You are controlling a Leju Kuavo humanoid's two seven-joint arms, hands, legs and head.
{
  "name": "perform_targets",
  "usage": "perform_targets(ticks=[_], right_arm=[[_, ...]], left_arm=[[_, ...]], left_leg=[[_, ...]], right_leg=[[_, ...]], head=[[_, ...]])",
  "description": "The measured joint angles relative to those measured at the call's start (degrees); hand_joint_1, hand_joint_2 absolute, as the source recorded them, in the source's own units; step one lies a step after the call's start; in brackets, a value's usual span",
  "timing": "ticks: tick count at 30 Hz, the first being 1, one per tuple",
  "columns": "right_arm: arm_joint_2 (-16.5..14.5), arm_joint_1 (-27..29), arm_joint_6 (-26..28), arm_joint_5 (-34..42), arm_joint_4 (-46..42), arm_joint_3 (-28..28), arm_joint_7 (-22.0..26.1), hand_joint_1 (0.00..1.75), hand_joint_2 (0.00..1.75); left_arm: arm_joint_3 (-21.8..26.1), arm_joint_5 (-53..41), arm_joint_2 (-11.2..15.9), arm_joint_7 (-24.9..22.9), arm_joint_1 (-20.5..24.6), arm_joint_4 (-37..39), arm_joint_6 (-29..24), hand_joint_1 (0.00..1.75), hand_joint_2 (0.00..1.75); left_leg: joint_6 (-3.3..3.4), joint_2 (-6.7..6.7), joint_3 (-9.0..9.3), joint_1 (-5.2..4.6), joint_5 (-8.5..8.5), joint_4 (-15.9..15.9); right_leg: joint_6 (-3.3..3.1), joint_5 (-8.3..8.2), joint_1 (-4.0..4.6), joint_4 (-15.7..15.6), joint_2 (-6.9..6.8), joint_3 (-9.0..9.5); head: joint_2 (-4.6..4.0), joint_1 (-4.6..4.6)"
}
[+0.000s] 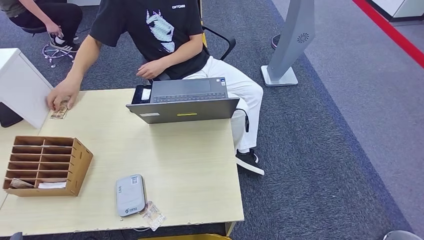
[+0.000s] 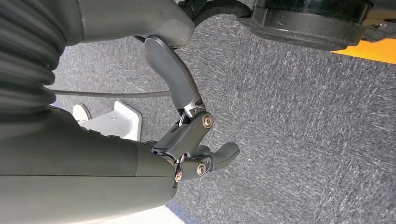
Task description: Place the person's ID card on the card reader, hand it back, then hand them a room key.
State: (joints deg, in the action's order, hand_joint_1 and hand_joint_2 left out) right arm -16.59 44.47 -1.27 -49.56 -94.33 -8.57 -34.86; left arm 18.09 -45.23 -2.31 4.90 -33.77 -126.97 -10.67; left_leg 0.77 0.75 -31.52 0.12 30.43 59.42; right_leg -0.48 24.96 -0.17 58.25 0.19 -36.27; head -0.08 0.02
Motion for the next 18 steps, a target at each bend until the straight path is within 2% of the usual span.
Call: perform_targets(ticks=[11, 14, 18], right_arm=[[0.00, 0.01, -0.63, 0.12, -0.20, 0.00, -0.15, 0.00, 1.75], [0.00, 0.00, -0.64, 0.19, -0.20, 0.00, -0.47, 0.00, 1.75], [0.00, -0.03, -1.04, 0.04, -0.20, 0.00, -0.78, 0.00, 1.75]], left_arm=[[10.72, -5.45, -11.84, 5.47, 1.53, -0.02, 9.70, 0.00, 1.75], [13.54, -4.85, -14.10, 5.61, 1.58, -0.03, 10.39, 0.00, 1.75], [15.64, -3.87, -15.71, 5.24, 1.55, -0.26, 10.66, 0.00, 1.75]], left_leg=[[-0.01, -0.01, 0.01, -0.01, -0.01, 0.00], [-0.01, -0.02, 0.01, -0.01, -0.01, 0.00], [-0.01, -0.04, 0.00, -0.01, -0.01, 0.00]], right_leg=[[-0.01, -0.01, 0.01, 0.00, -0.03, 0.00], [-0.01, -0.01, 0.01, 0.01, -0.03, 0.00], [-0.01, 0.00, 0.01, 0.01, -0.05, 0.00]], head=[[-0.01, -0.01], [0.00, 0.00], [0.01, -0.01]])
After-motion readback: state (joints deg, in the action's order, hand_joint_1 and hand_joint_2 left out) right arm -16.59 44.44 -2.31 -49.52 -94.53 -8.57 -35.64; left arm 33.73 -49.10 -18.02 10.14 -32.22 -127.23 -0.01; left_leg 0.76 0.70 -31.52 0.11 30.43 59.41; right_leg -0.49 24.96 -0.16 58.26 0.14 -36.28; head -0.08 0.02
